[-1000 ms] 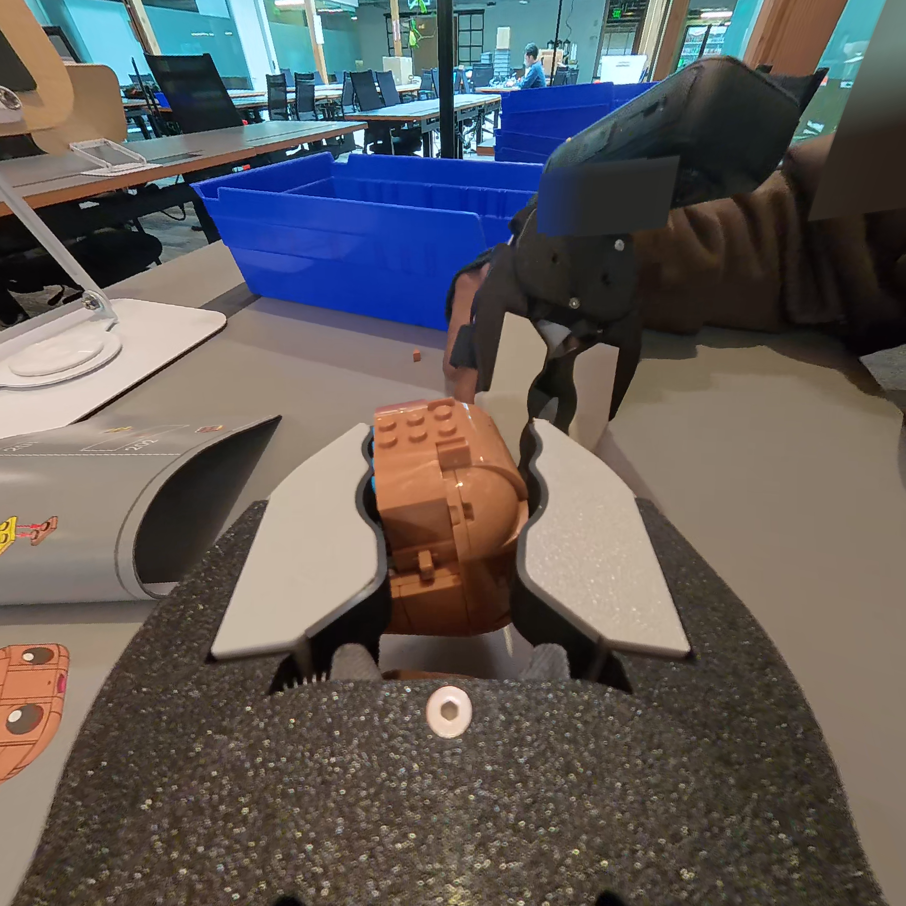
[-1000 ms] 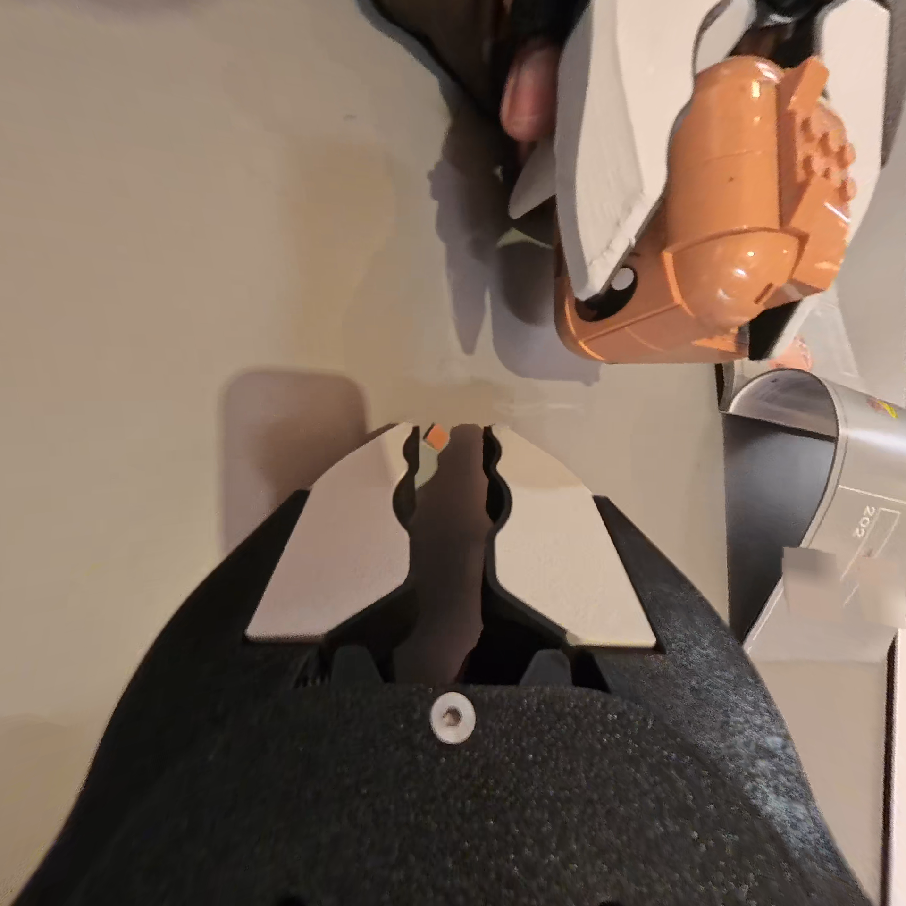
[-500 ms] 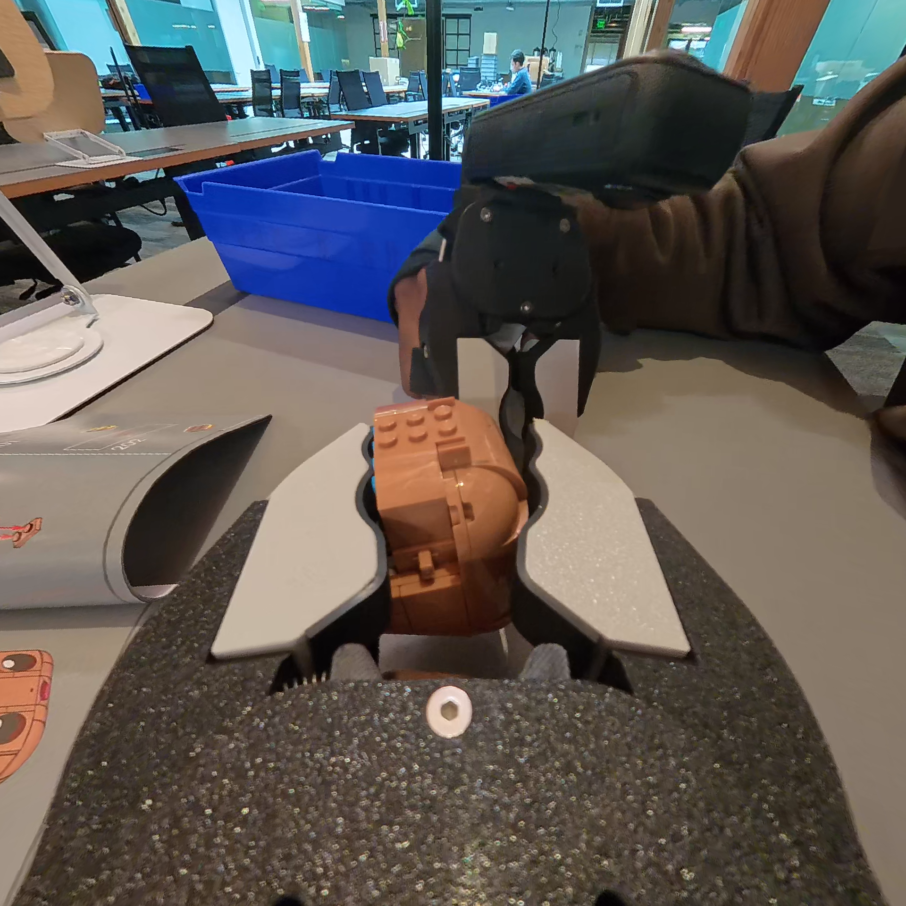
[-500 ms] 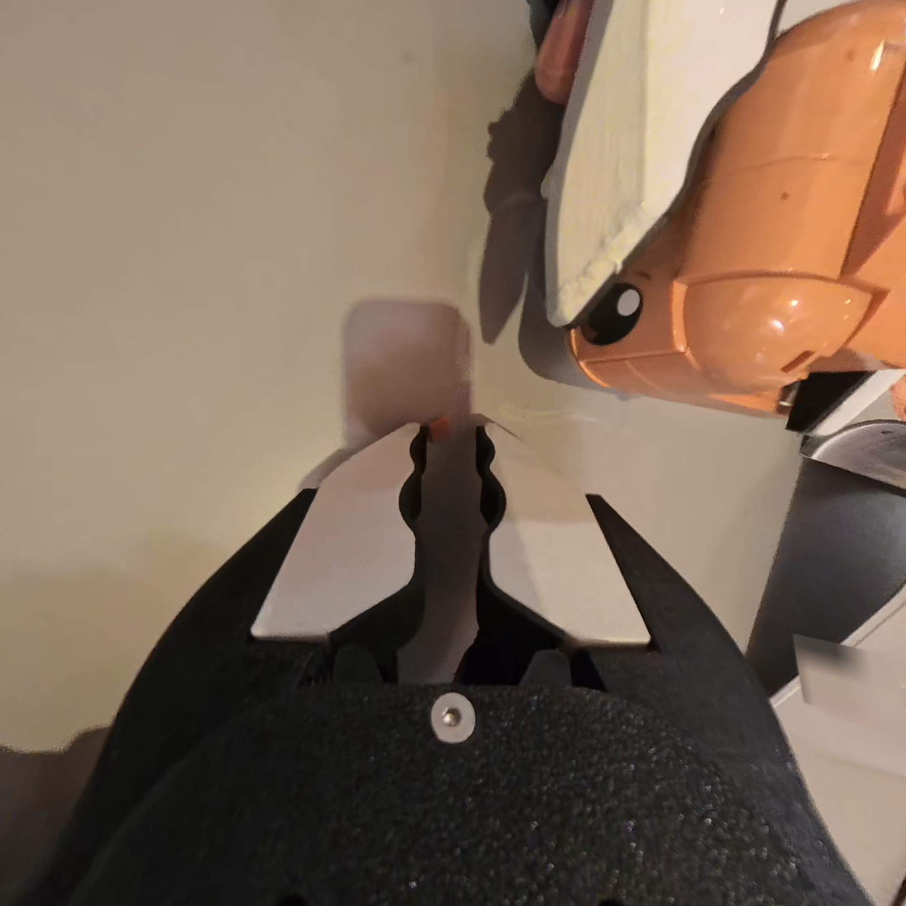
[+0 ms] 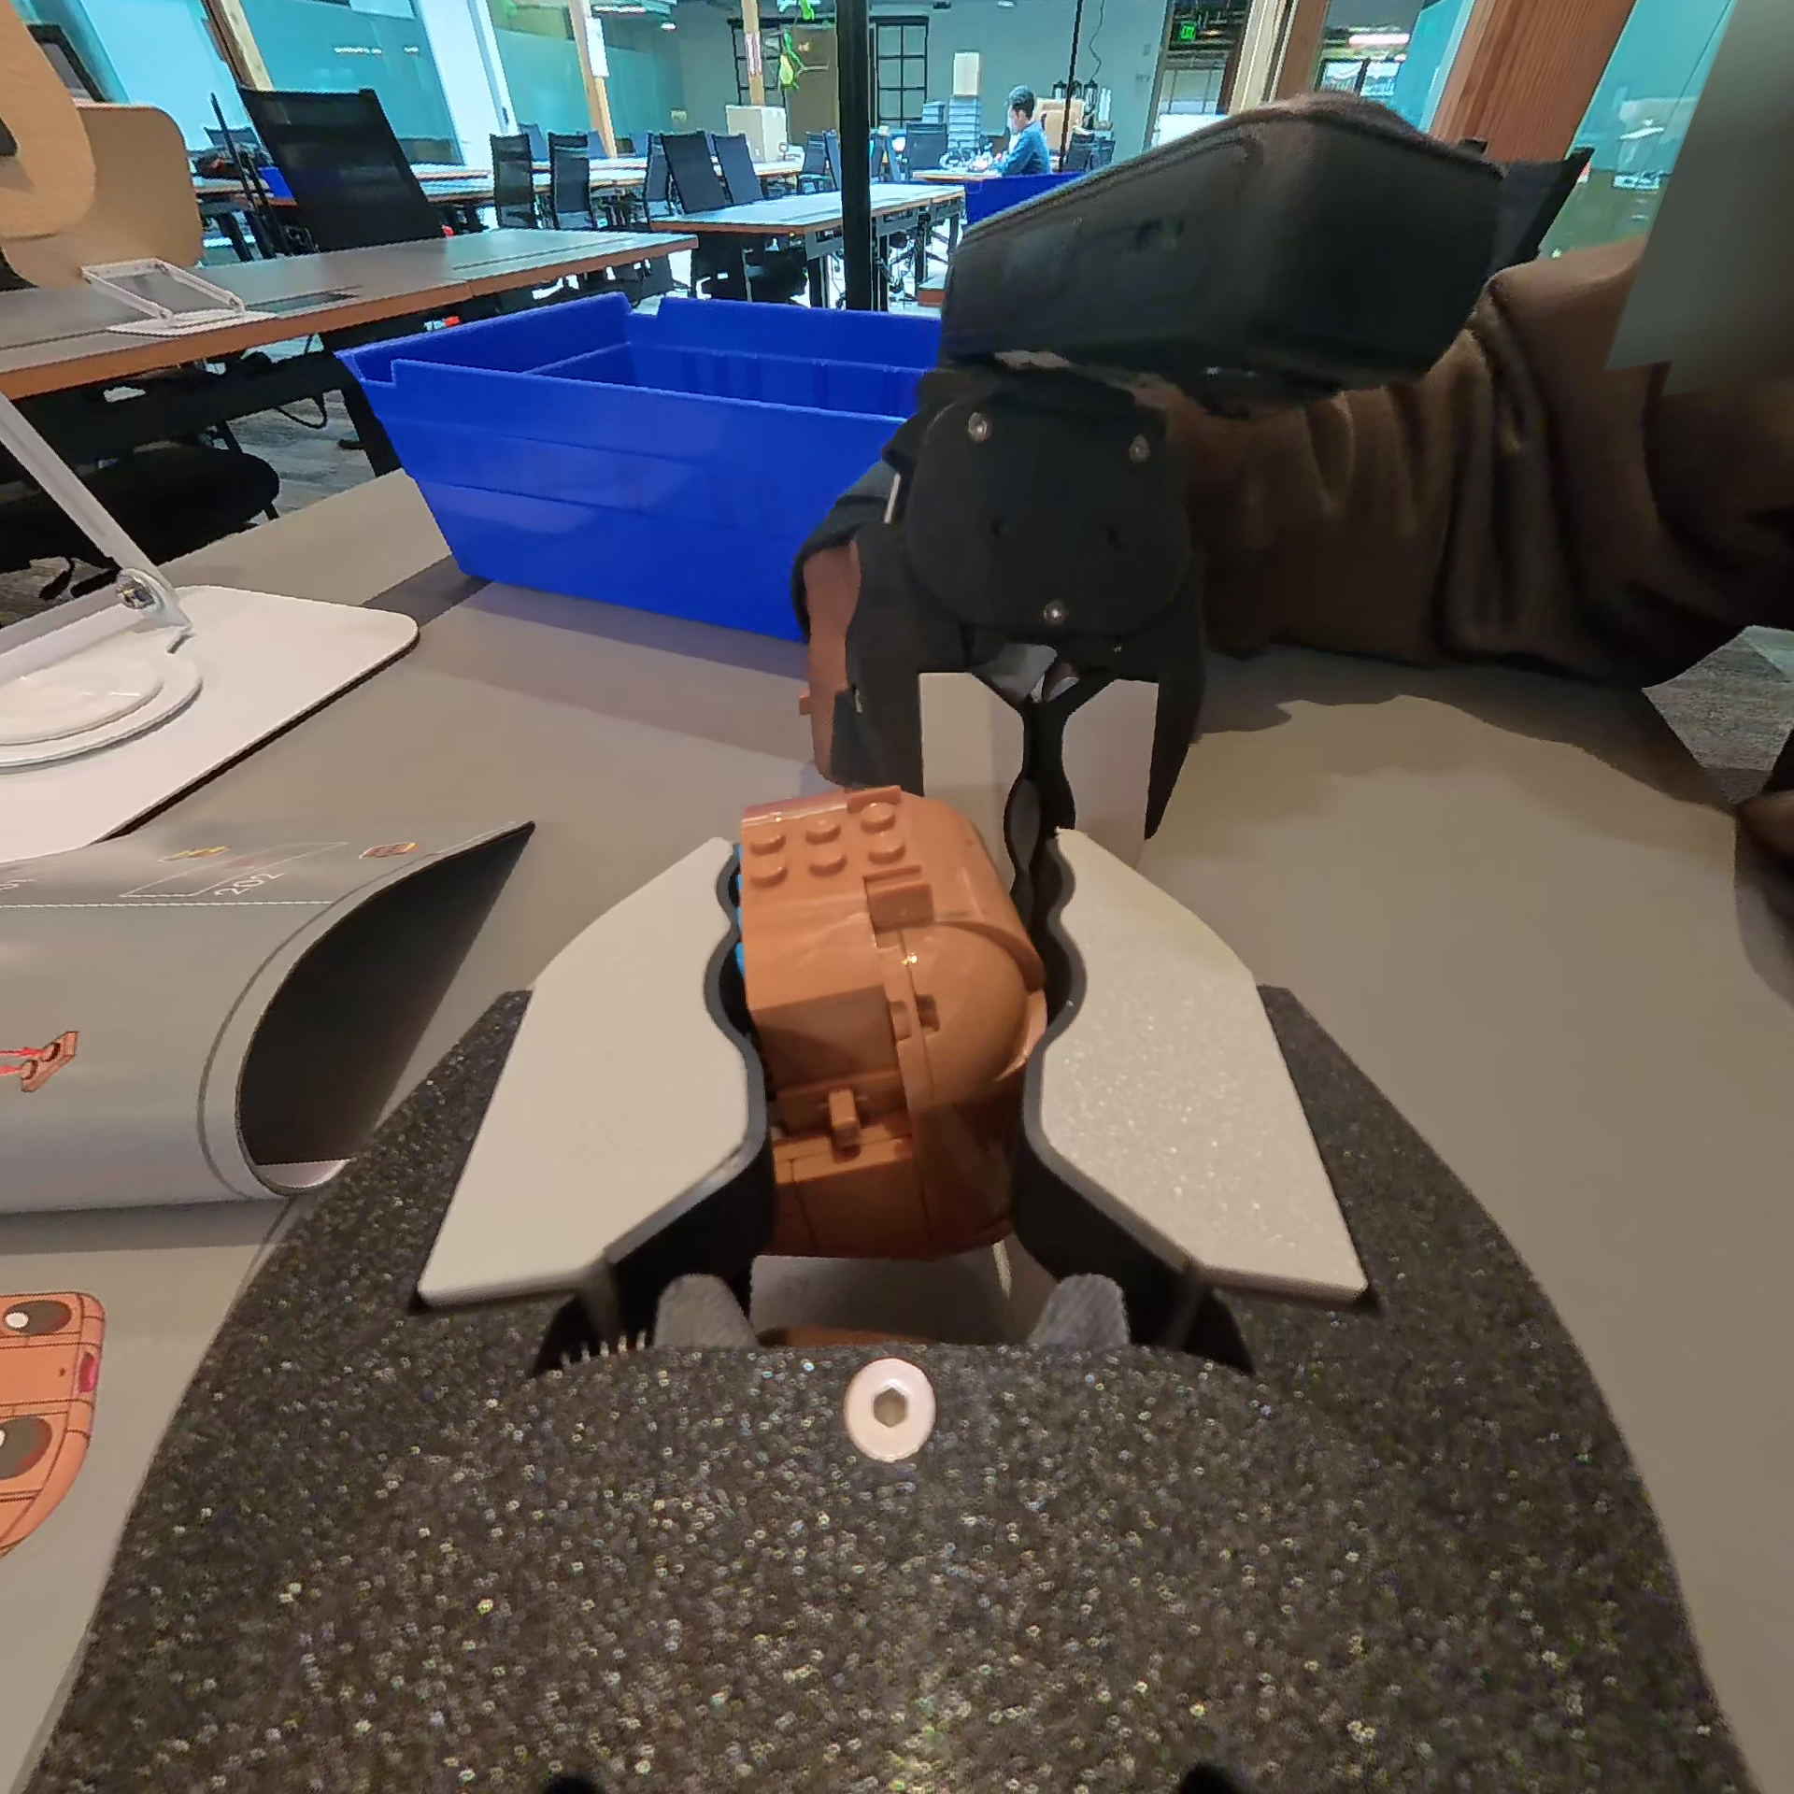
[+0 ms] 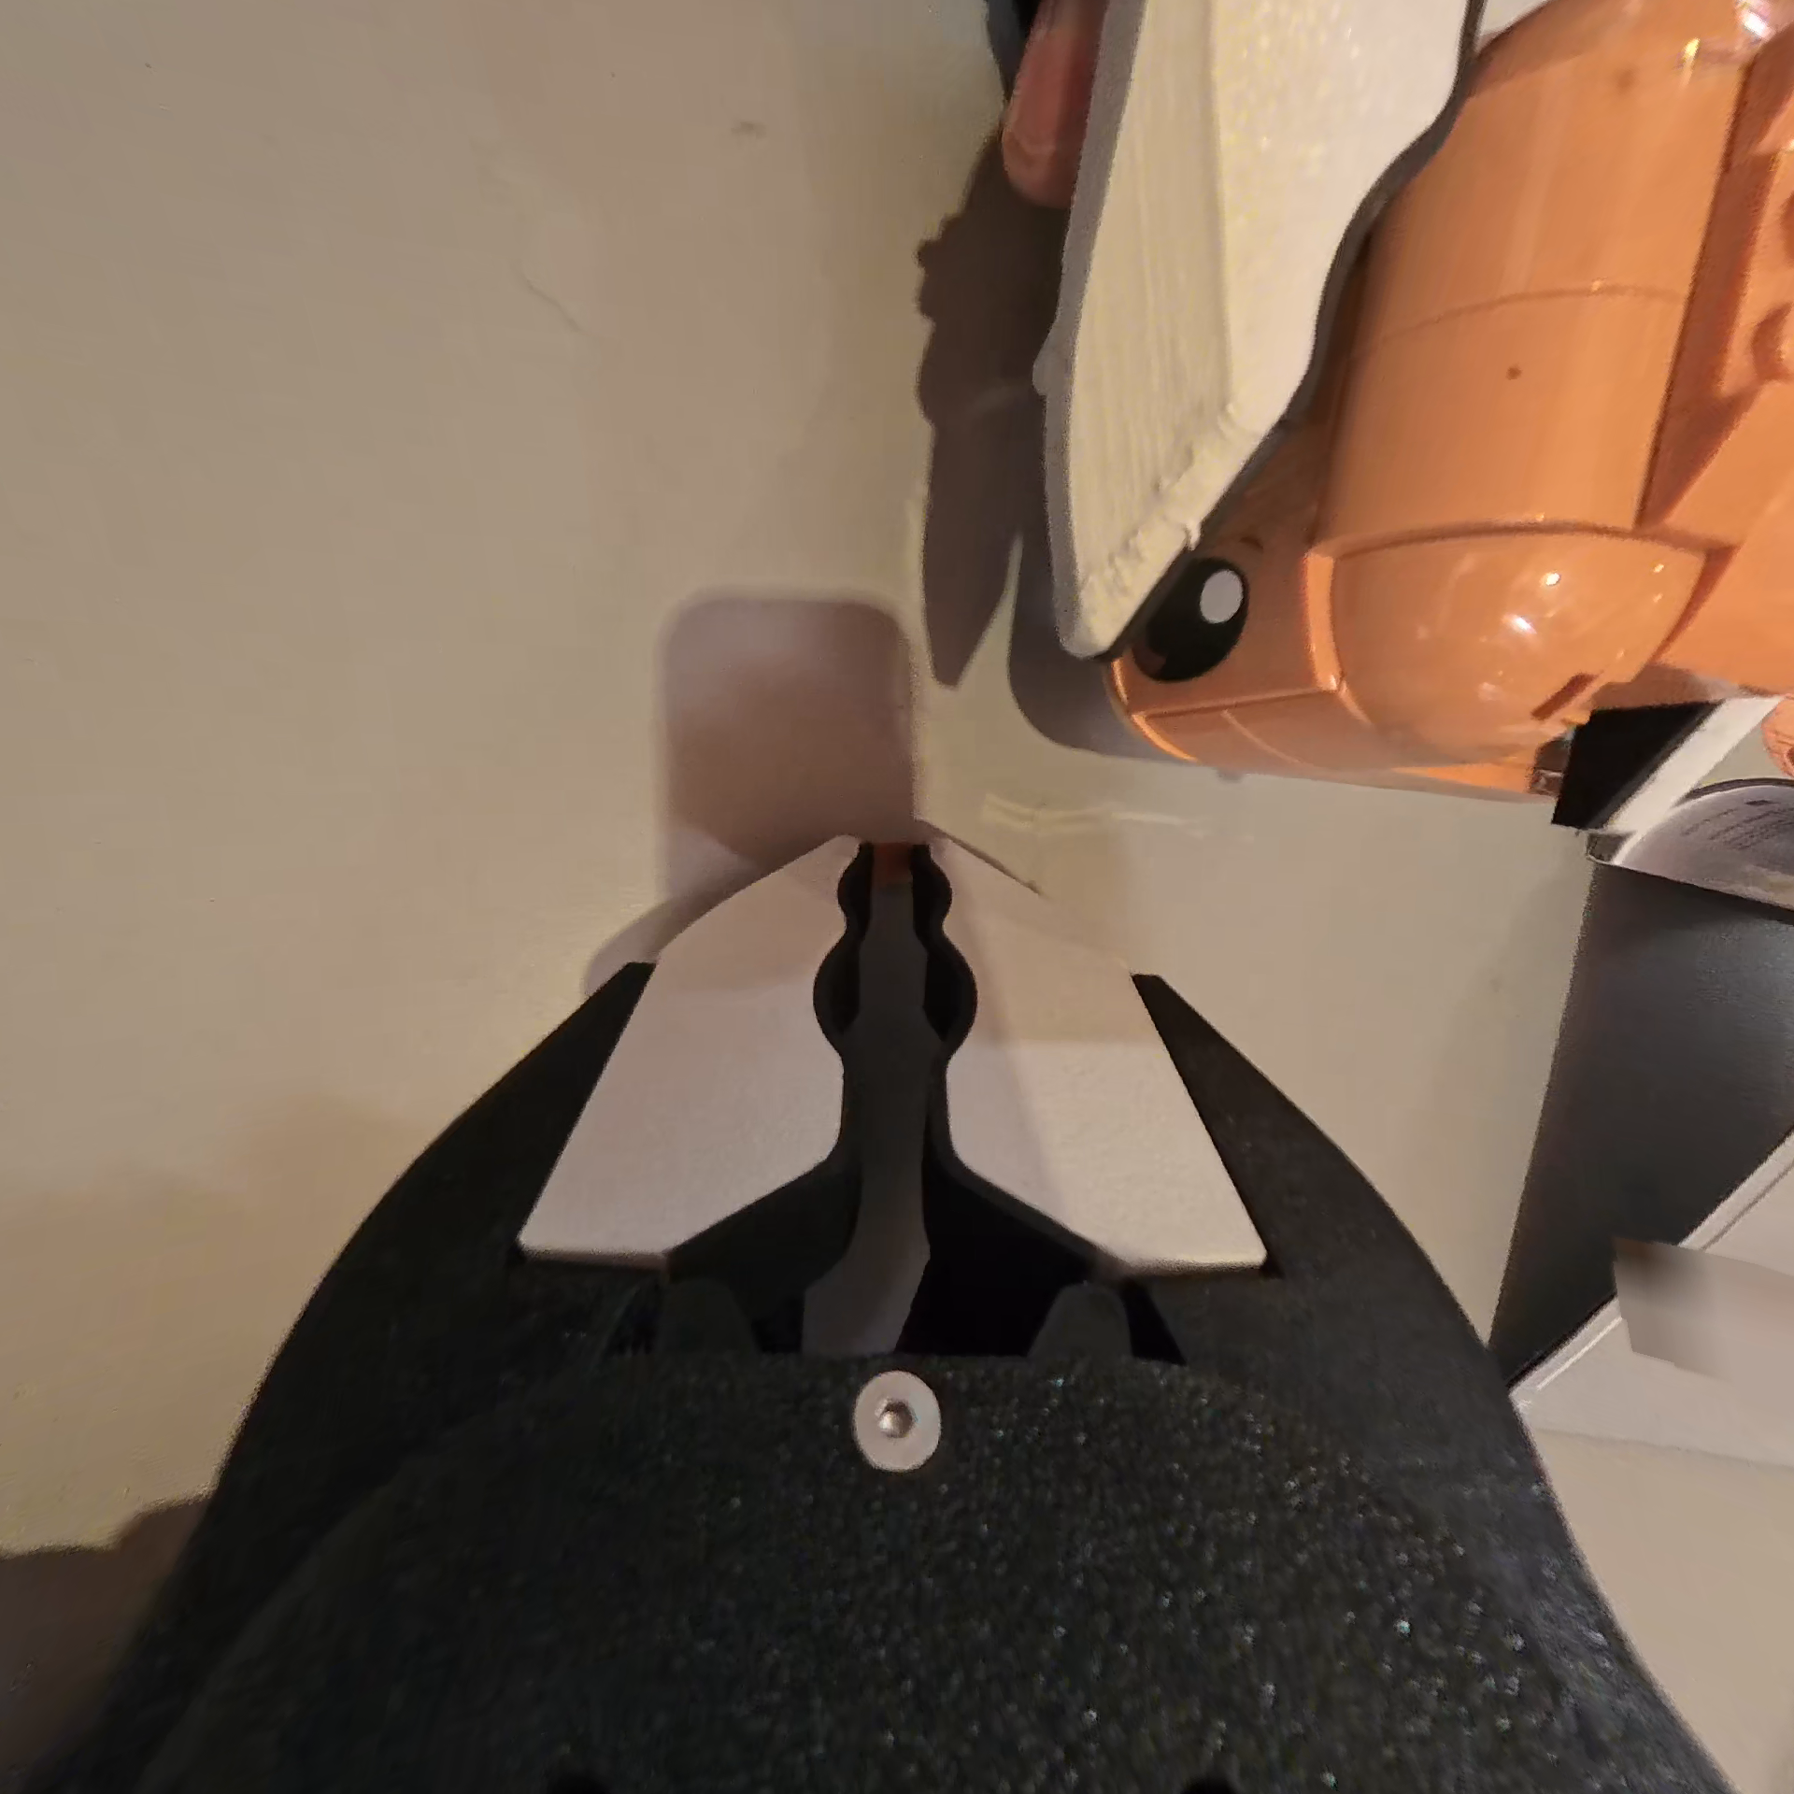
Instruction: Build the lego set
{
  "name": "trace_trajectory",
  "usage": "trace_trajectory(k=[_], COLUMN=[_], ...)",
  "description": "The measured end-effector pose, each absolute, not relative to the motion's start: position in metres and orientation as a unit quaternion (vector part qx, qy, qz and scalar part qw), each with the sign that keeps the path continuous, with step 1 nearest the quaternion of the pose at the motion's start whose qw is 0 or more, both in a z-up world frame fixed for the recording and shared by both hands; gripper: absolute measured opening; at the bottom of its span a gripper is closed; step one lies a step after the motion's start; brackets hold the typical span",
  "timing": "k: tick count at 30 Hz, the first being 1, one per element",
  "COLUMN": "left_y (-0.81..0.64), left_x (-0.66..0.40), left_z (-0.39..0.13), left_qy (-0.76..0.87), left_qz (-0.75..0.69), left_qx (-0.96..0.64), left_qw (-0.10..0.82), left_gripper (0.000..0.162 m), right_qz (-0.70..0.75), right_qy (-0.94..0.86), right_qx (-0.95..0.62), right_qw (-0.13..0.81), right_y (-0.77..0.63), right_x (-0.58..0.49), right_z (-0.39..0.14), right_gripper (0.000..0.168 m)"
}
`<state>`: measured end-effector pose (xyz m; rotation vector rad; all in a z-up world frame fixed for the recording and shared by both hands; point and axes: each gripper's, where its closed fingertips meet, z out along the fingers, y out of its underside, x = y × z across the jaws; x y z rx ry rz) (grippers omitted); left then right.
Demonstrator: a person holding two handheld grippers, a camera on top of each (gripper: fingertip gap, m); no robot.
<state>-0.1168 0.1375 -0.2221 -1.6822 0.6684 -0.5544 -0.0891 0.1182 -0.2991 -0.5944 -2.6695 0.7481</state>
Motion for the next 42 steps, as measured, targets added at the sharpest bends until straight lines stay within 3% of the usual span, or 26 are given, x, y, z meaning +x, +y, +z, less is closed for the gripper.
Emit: trace_trajectory(k=[16, 27, 42], left_y=[0.137, 0.138, 0.136], left_x=[-0.116, -0.118, -0.115], left_z=[-0.219, -0.216, -0.214], left_qy=[0.278, 0.265, 0.267], left_qz=[-0.248, -0.257, -0.267], left_qx=[-0.715, -0.713, -0.707], left_qw=[0.592, 0.596, 0.598], left_gripper=[0.057, 0.057, 0.057], right_qz=[0.214, 0.14, 0.164], right_qy=[-0.935, -0.875, -0.834], right_qx=[-0.216, -0.398, -0.453], right_qw=[0.185, 0.235, 0.27], right_y=[0.131, 0.166, 0.173], right_x=[-0.095, -0.116, -0.12], right_z=[-0.294, -0.275, -0.241], right_gripper=[0.007, 0.007, 0.007])
